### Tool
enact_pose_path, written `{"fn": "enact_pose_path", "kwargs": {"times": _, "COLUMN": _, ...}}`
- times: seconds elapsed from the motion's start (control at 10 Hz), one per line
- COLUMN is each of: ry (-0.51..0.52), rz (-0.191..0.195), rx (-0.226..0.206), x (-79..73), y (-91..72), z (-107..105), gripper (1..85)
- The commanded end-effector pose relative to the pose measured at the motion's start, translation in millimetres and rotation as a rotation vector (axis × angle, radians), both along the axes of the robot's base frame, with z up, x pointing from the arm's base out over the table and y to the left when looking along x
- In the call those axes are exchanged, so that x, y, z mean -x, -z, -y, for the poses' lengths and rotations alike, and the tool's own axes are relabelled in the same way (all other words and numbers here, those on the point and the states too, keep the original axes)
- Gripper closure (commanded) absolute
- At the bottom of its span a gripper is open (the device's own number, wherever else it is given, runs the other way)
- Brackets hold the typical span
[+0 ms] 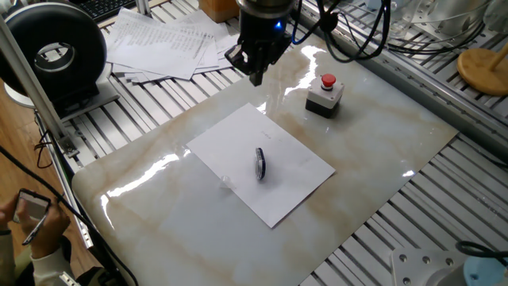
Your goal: Use the correction tape on paper
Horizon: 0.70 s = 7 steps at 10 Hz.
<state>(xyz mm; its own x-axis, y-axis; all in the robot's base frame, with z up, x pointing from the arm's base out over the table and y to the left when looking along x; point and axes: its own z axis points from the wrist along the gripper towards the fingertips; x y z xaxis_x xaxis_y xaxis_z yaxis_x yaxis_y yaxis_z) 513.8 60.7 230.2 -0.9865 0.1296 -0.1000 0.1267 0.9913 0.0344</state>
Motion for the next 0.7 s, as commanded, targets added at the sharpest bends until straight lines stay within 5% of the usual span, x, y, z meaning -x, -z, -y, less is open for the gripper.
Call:
{"fn": "enact_pose_path", "kwargs": {"times": 0.0, "ry": 0.026, "rz": 0.028, "rx": -0.018, "x": -8.6, "y": -3.4, "z": -2, "gripper": 84.7}}
{"fn": "enact_pose_path", "kwargs": {"times": 0.2, "ry": 0.079, "rz": 0.099, "rx": -0.03, "x": -17.0, "y": -6.8, "z": -7, "gripper": 84.7}}
{"fn": "enact_pose_path", "kwargs": {"times": 0.5, "ry": 0.074, "rz": 0.168, "rx": -0.012, "x": 21.8, "y": 26.9, "z": -24, "gripper": 81.7}}
{"fn": "enact_pose_path", "kwargs": {"times": 0.6, "ry": 0.037, "rz": 0.2, "rx": -0.026, "x": 20.6, "y": 40.6, "z": -32, "gripper": 67.3}}
